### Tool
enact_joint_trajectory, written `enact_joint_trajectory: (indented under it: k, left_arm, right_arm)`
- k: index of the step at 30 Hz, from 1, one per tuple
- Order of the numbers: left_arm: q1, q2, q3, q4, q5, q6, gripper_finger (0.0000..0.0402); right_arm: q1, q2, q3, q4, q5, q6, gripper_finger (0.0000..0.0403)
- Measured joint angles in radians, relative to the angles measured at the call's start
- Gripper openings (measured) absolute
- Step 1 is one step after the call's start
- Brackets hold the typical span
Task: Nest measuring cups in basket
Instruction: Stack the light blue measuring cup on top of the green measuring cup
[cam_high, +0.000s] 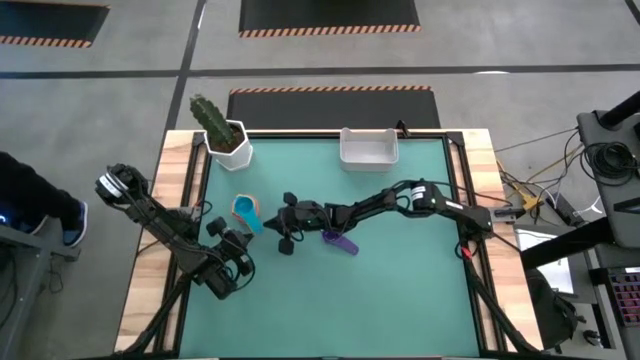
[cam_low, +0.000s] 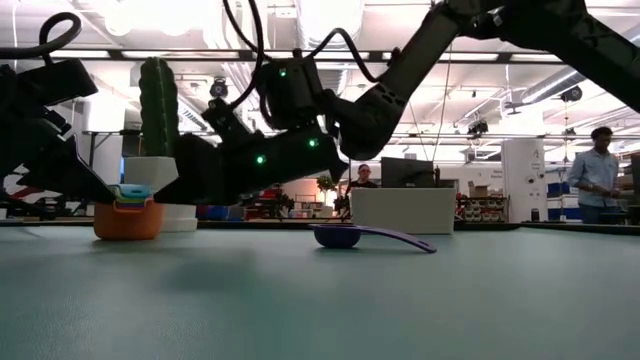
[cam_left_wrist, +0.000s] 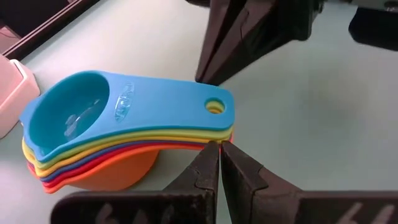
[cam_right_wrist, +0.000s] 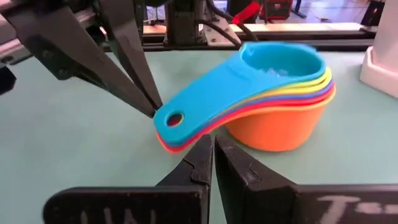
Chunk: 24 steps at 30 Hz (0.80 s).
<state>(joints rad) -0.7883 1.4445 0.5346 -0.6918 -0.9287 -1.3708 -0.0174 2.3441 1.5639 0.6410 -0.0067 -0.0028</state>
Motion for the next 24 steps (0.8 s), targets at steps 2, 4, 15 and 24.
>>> enact_joint_trajectory:
  k: [2, 4, 15, 24]
  left_arm:
    - [0.0, 0.0, 0.0, 0.0, 0.0, 0.0, 0.0]
    - [0.0, 0.0, 0.0, 0.0, 0.0, 0.0, 0.0]
    - [0.0, 0.0, 0.0, 0.0, -0.006, 0.0, 0.0]
    - [0.0, 0.0, 0.0, 0.0, -0.006, 0.0, 0.0]
  right_arm:
    - [0.0, 0.005, 0.0, 0.001, 0.0, 0.008, 0.0009]
    - [0.0, 0.005, 0.0, 0.002, 0.0, 0.016, 0.0009]
    - [0.007, 0.005, 0.0, 0.008, -0.002, 0.02, 0.0009]
    - [0.009, 0.005, 0.0, 0.016, -0.002, 0.019, 0.0009]
